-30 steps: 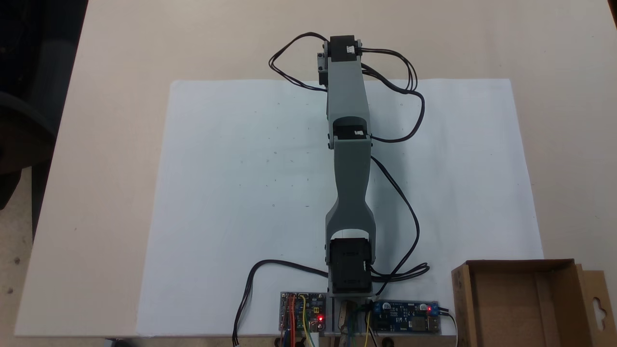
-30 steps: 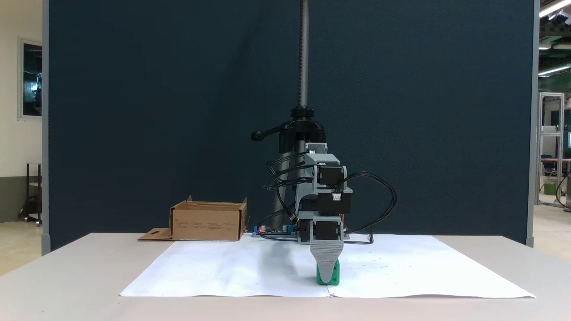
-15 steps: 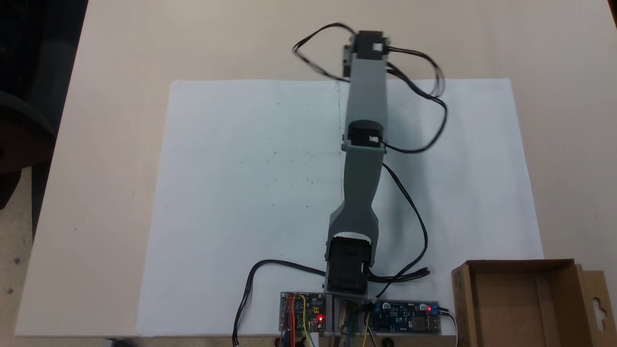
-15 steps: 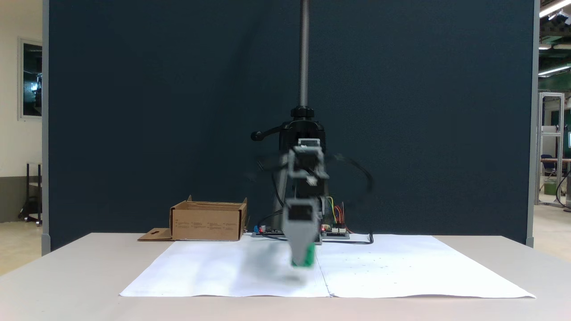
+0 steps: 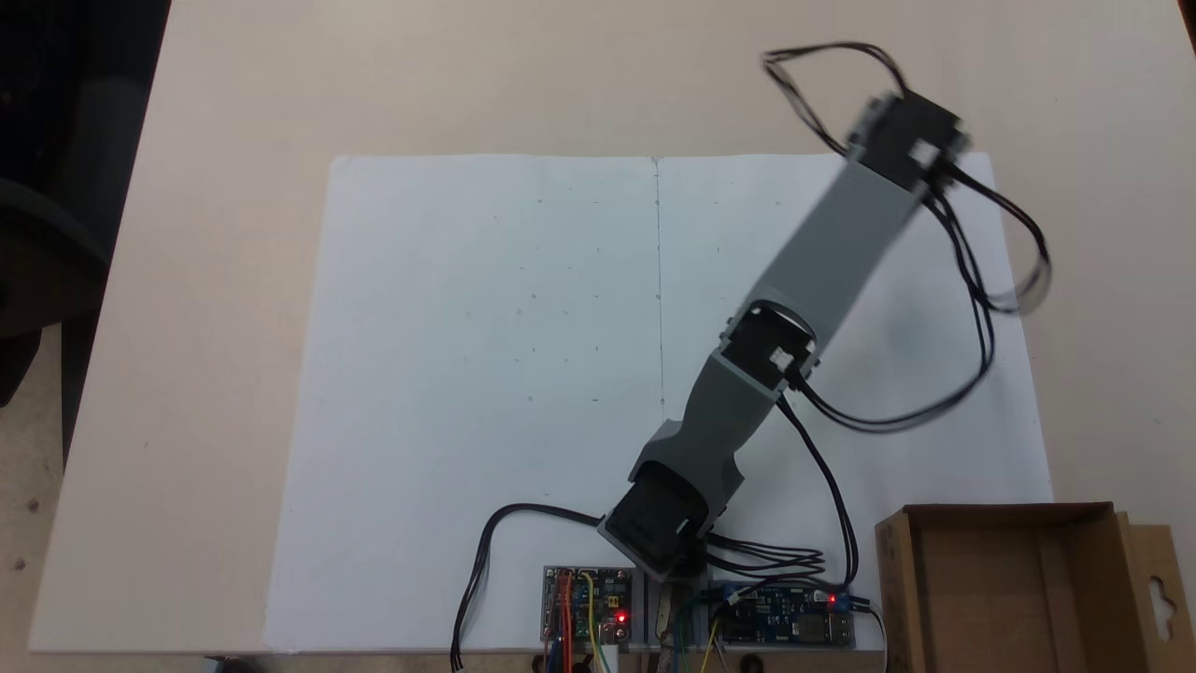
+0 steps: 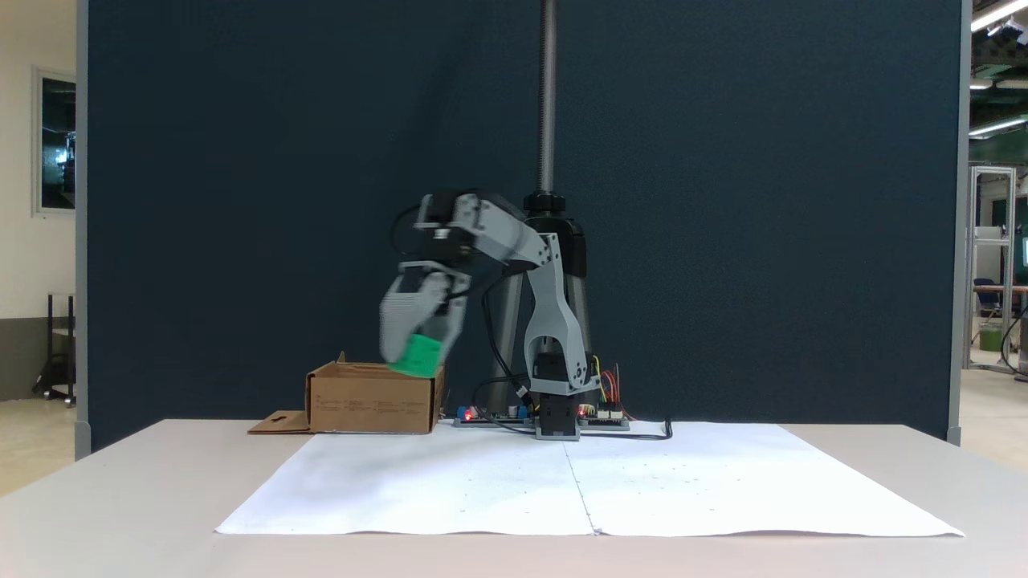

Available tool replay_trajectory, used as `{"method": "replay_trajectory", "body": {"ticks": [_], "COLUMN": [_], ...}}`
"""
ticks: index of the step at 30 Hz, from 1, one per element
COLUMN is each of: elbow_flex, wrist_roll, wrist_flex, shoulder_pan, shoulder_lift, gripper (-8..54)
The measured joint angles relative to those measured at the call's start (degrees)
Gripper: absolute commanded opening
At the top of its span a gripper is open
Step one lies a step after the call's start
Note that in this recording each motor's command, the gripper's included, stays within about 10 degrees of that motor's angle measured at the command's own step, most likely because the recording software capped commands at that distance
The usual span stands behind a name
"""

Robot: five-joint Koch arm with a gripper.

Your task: Grasp a green dice and put it in the bin.

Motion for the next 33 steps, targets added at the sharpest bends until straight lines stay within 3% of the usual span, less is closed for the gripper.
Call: {"method": "replay_trajectory", "body": {"ticks": [10, 22, 33], "elbow_flex": [0.0, 0.0, 0.09], "wrist_roll": [-0.53, -10.9, -18.28], "wrist_flex": [0.35, 0.44, -1.23], "shoulder_pan": [26.28, 47.02, 58.89], "shoulder_lift": [3.96, 4.48, -3.87], "gripper": [12.1, 12.1, 12.1]}}
